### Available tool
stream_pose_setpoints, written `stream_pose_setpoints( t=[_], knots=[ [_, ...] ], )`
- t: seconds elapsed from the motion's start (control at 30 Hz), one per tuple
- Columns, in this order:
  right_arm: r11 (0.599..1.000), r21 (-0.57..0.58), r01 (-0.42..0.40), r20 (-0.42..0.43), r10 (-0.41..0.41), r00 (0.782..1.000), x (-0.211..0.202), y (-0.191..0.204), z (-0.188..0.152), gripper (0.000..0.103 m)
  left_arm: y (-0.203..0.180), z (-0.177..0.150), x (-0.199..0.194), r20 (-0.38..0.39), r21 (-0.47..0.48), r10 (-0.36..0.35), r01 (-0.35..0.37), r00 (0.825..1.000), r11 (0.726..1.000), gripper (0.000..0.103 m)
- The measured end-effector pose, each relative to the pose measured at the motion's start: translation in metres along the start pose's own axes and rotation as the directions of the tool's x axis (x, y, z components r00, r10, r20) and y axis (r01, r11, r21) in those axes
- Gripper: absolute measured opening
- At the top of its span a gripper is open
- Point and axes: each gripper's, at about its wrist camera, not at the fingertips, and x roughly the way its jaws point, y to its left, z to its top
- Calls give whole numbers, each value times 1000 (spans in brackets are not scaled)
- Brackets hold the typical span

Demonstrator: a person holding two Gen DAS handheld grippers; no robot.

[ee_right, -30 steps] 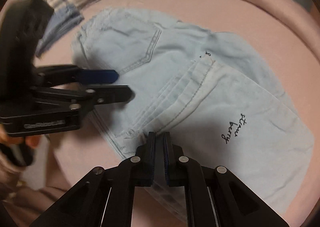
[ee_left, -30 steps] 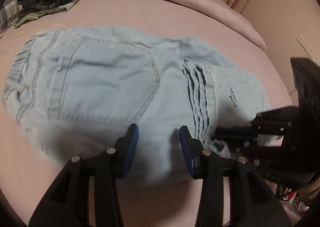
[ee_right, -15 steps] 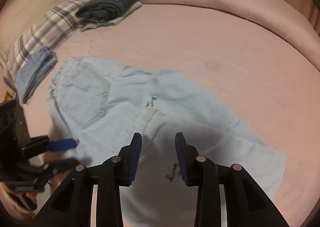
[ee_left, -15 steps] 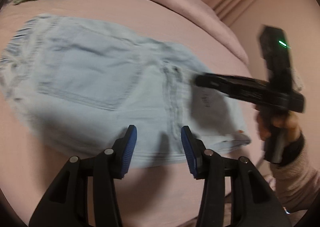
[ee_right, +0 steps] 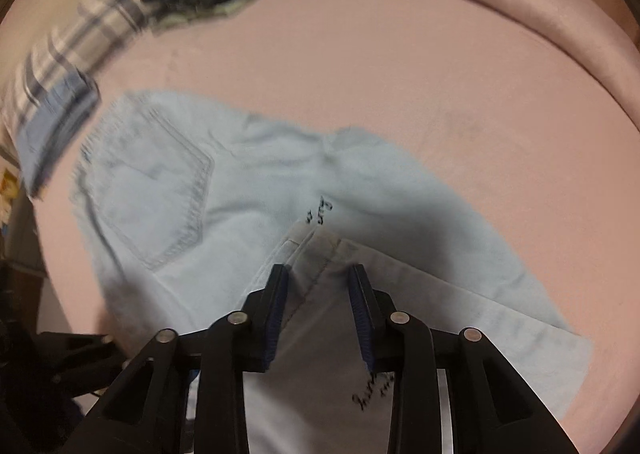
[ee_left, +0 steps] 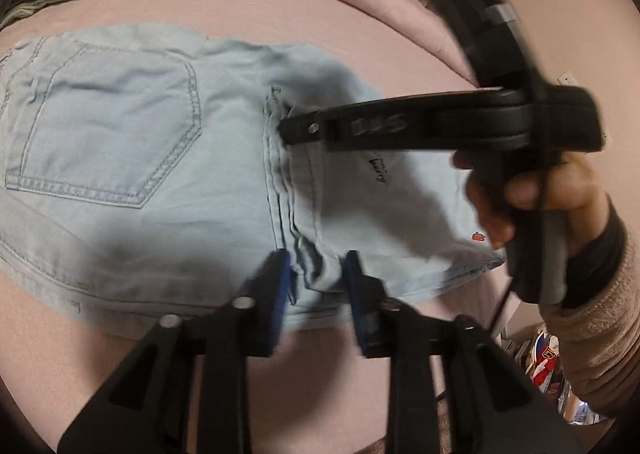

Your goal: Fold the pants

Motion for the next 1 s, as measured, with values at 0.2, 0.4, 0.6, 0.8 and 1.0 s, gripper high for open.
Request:
stream_pose_setpoints(
  t=[0.2,0.4,0.6,0.8,1.0],
  knots=[
    [997,33,-66,105,62,993,-21,0,6,13,4,-8,-12,38,5,58,-58,998,998,15],
    [993,67,-102,72,98,993,-10,-8,1,23,2,-15,-19,5,-30,38,-38,999,999,33],
    [985,63,-160,186,145,972,-59,-11,-14,49,-3,-18,-60,94,-11,23,-22,995,1000,39],
    [997,-74,-16,75,22,997,-35,4,-21,16,-33,-8,-36,84,57,-112,107,990,993,38],
    [985,-172,-9,30,14,999,-8,21,-13,9,-21,-22,-3,0,4,-47,47,999,999,24]
  ],
)
